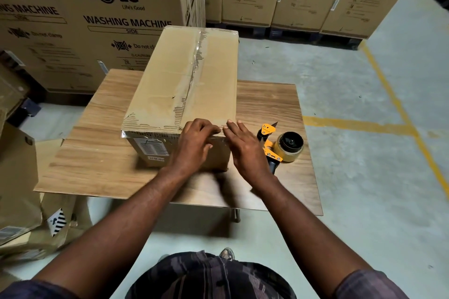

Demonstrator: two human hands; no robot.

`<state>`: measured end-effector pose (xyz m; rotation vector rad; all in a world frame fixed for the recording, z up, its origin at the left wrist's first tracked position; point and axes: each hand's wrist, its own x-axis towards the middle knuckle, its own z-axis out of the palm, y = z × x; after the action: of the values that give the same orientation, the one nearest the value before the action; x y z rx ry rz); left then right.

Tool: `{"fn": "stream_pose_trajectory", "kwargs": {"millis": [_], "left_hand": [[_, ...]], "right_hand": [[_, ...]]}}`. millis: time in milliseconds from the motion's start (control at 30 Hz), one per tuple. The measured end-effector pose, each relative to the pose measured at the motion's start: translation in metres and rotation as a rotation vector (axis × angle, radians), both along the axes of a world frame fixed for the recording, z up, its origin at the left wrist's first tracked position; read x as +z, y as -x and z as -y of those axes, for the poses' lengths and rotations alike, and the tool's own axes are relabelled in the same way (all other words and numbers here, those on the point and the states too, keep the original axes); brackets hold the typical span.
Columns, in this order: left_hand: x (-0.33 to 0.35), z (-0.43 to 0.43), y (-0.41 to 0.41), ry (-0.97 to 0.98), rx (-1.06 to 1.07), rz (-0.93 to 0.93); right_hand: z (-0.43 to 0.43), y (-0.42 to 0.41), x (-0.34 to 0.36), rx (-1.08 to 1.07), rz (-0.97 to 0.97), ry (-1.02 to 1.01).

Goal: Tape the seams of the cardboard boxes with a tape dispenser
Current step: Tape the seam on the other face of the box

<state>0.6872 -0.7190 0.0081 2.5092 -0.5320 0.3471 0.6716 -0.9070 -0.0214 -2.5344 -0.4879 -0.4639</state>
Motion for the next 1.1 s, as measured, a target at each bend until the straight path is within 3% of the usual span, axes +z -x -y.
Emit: {"fn": "stream_pose_trajectory", "kwargs": {"millis": [300,433,733,1100], "left_hand": [[0.012,-0.041,-0.008,-0.08,0.084,0.025],[0.009,-0.057,-0.011,-0.139,-0.005,-0.038],[0.013,-0.064,-0.023,-0.052,-0.097,-0.013],[0.02,-0.122,-0.023,-0.075,0.038,0.019]], "right_hand": [[-0.036,-0.01,0.022,0.017,0.111,-0.122],[-0.035,-0.006,0.025,-0.016,0.036,-0.063],[-0.053,-0.016,0.046,-0.131,-0.068,0.041],[-0.086,-0.016,0.059,-0.158,-0.116,0.111]]}}
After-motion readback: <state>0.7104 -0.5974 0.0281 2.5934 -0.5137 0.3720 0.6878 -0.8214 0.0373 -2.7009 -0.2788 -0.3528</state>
